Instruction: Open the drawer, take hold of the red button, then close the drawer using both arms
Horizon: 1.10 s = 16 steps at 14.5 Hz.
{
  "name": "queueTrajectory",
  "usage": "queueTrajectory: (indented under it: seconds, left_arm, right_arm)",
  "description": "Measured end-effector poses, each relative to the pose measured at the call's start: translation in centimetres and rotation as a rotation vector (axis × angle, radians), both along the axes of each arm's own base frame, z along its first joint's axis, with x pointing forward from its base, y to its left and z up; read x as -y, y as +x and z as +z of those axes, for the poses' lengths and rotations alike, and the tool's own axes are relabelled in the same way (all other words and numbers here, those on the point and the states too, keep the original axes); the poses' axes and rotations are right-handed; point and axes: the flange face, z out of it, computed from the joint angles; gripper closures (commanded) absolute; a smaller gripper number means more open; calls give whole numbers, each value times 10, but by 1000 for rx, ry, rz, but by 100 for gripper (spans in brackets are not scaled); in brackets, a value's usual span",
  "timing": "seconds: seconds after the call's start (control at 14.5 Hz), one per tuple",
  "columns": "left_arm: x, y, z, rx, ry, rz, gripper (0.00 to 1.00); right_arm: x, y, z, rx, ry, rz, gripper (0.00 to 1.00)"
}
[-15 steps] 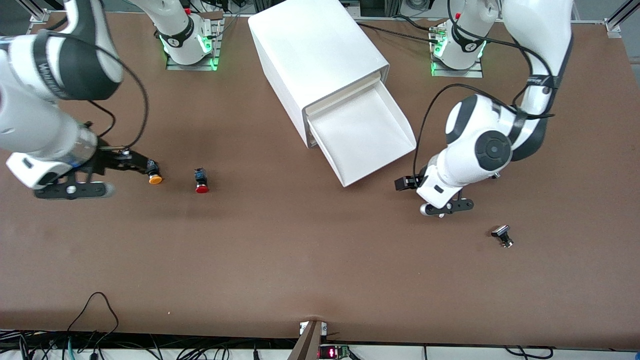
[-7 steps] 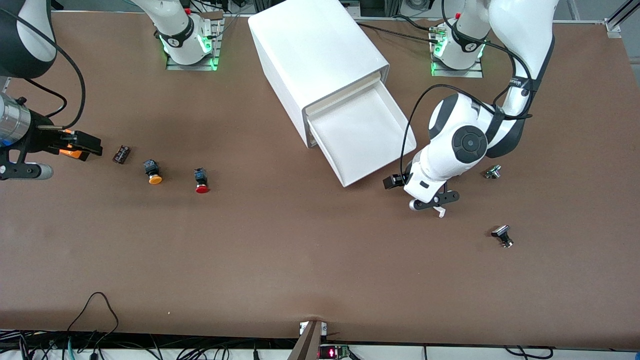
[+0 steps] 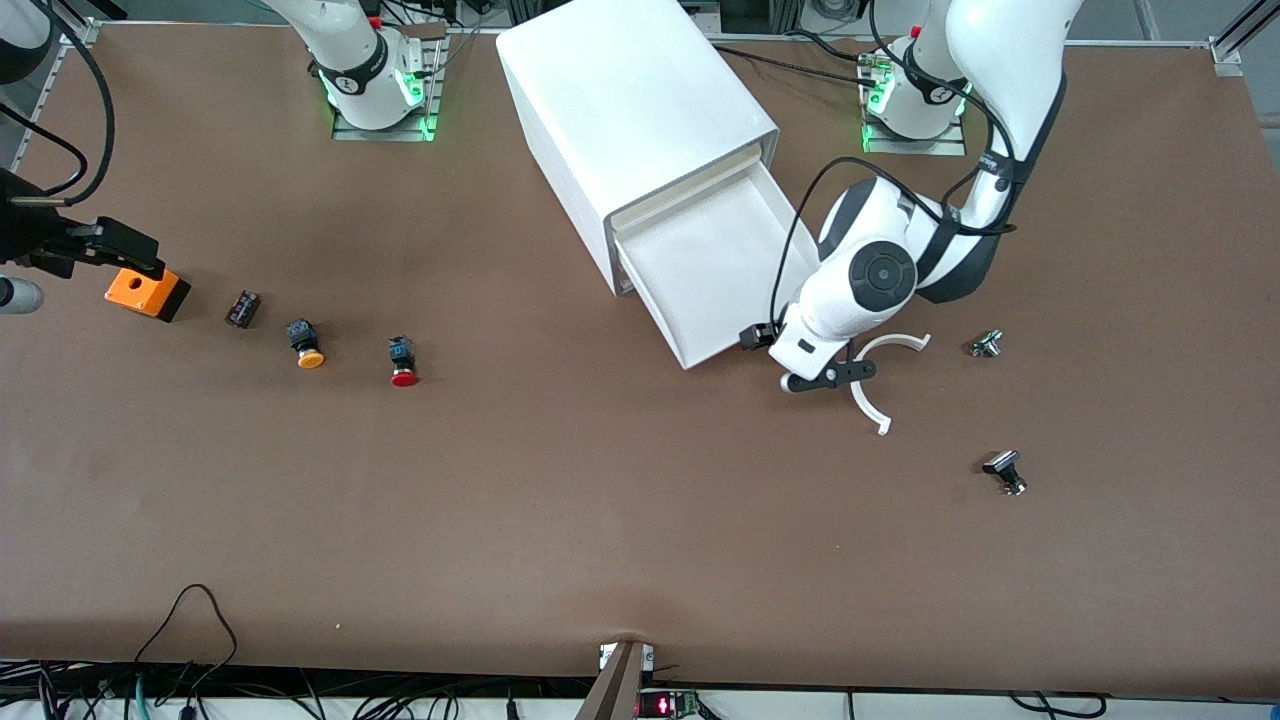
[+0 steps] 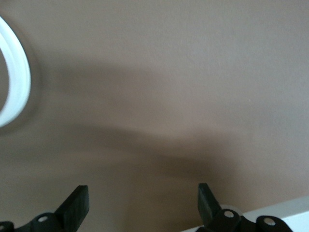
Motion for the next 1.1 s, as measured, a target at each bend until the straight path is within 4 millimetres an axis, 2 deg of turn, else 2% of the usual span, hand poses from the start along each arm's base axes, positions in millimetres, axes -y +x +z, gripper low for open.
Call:
queueTrajectory:
  seconds: [0.21,0.48,0.76,0.9,1.1]
  left_arm:
    - [11,-21,-5,-62,-48,35,1]
    - [43,-72,-14,-156,-95,24,1]
    - [70,-117,-9,-187,-96,-38,1]
    - [79,-131,-8,-197,-89,-48,1]
    - [80,-135,-8,-200,-85,-48,1]
  right_arm:
    - [9,0,0,0,10,6,0]
    - [11,-2,4,9,10,1,0]
    - [16,-8,9,11,11,-7,0]
    - [16,-9,5,4,12,-7,0]
    - [16,-8,-2,17,11,-8,0]
